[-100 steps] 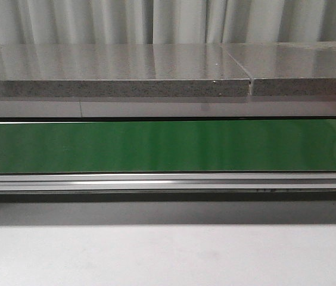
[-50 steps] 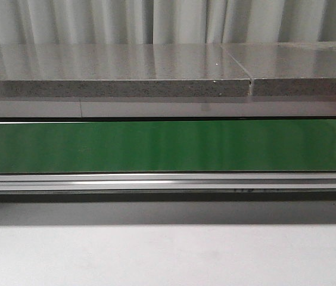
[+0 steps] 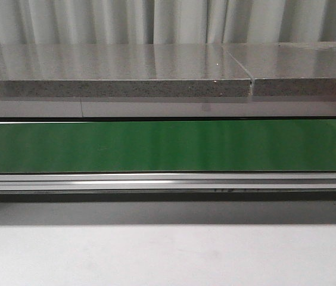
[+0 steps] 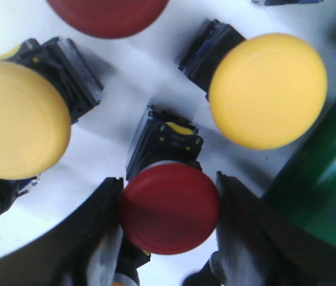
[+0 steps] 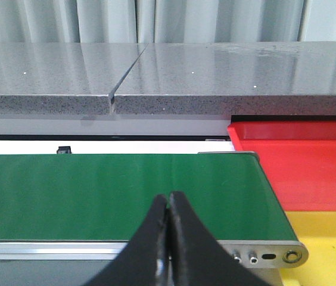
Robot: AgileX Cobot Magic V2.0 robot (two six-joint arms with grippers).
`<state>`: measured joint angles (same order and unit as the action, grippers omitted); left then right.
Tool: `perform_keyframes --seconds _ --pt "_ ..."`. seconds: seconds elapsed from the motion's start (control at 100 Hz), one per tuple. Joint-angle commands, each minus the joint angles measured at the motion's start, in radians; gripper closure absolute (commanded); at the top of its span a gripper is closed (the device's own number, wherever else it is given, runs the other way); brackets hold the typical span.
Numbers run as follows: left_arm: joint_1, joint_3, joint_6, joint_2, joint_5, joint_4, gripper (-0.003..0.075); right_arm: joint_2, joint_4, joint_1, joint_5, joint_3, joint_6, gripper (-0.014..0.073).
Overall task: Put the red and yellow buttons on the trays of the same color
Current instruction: 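Lower the left gripper and grasp a red button from the pile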
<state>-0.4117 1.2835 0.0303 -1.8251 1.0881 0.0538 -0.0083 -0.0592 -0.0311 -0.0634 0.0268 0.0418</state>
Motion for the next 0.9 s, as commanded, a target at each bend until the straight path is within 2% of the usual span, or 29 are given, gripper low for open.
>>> perform_keyframes --seconds 0.0,0.14,0.62,0.89 --pt "0.001 0.029 0.006 0.053 -0.018 0.005 0.0512 -0.011 0.009 -0.004 0.078 -0.014 0.007 0.0661" --pt "0.001 0.029 0.005 0.101 -0.025 -0.008 0.0512 -0.011 0.009 -0.004 0.078 -0.014 0.007 0.0661" --pt "0.005 0.029 -0.048 0.275 0.071 -0.01 0.0512 -0.011 0.009 -0.004 0.078 -0.014 0.007 0.0661" --pt "0.101 0.03 -0.067 0.286 0.061 -0.01 0.0512 -0.011 0.009 -0.004 0.078 -0.014 0.007 0.0661"
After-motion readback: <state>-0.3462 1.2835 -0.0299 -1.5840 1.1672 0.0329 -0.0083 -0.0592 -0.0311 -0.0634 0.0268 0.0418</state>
